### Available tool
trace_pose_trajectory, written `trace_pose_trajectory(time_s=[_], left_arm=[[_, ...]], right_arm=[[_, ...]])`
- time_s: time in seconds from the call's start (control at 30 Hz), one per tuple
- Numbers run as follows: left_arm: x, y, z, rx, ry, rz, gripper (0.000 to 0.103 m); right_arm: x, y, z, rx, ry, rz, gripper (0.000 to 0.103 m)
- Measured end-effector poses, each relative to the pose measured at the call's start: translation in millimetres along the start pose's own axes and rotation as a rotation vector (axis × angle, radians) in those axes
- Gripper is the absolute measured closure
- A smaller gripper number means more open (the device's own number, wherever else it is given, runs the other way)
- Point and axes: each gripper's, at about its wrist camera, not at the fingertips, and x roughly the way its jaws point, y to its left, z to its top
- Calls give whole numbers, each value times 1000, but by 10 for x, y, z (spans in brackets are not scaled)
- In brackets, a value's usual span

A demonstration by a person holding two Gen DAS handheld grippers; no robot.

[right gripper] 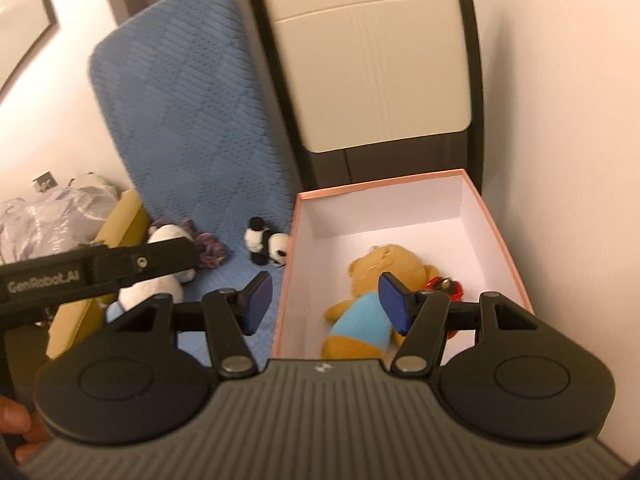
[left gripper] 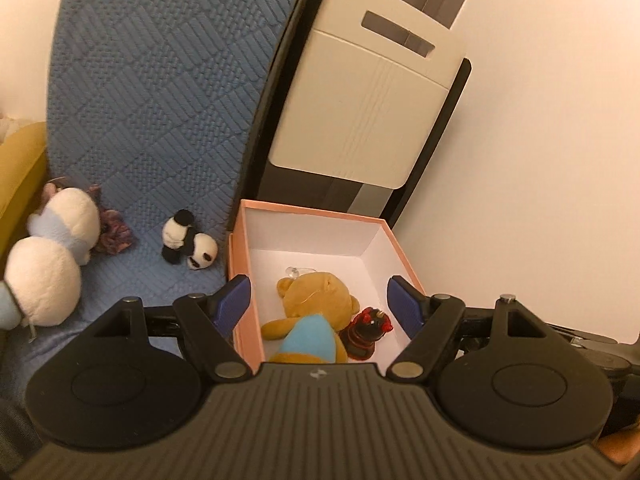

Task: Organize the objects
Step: 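Withdraw both tools from the box back toward the armchair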

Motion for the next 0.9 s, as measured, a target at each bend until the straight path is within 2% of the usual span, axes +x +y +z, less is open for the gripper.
trace_pose_trajectory(time_s=[0.43, 0.9], left_arm=[[-797, 426, -383, -5, -43, 49, 24], [-1198, 767, -706, 9, -62, 80, 24]], right_arm=[[-442, 602, -440, -37, -31, 35, 41], [-577, 1041, -863, -62, -32, 32, 41]])
